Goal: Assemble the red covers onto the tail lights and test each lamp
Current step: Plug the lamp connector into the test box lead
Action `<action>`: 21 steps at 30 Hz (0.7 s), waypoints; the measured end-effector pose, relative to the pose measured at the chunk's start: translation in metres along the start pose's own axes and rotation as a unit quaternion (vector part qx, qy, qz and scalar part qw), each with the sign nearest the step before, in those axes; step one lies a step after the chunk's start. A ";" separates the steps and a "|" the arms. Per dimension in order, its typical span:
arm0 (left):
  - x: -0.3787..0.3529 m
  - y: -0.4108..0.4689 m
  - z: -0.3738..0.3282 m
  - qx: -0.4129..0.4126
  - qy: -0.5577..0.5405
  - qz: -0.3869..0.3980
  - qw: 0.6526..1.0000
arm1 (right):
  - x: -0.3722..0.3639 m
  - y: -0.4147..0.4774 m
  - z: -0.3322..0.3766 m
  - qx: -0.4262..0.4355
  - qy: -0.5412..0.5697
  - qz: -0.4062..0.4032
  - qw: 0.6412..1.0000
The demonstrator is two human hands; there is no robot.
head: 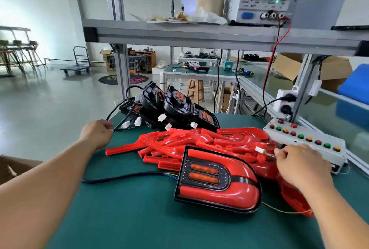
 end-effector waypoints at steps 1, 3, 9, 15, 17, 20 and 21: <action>-0.006 0.004 -0.004 -0.006 0.001 0.002 1.000 | -0.005 -0.002 0.000 -0.003 0.005 0.007 1.000; -0.019 0.014 -0.012 -0.015 -0.007 0.028 0.999 | -0.012 -0.006 0.002 0.004 0.019 0.013 1.000; -0.050 0.028 -0.035 -0.037 -0.052 0.099 0.993 | -0.008 -0.008 0.010 0.045 0.012 -0.025 0.999; -0.021 0.037 -0.041 -0.018 -0.092 -0.042 0.995 | -0.003 -0.009 0.013 0.063 0.058 -0.059 0.995; 0.002 0.036 -0.042 -0.002 -0.097 -0.105 0.990 | -0.002 -0.009 0.013 0.061 0.068 -0.059 0.994; 0.029 0.030 -0.062 -0.032 -0.164 -0.139 0.976 | 0.003 -0.010 0.013 0.060 0.079 -0.065 0.993; 0.036 0.026 -0.075 -0.059 -0.199 -0.131 0.969 | 0.006 -0.009 0.012 0.062 0.089 -0.073 0.991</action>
Point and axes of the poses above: each hand's wrist, its own y-axis towards the middle knuckle, its own x-axis out of the back of the hand, z = x × y, the point moved 9 cm from there along y, towards the middle knuckle, and after that the axes turned 7 degrees about x, right-handed, at the moved point
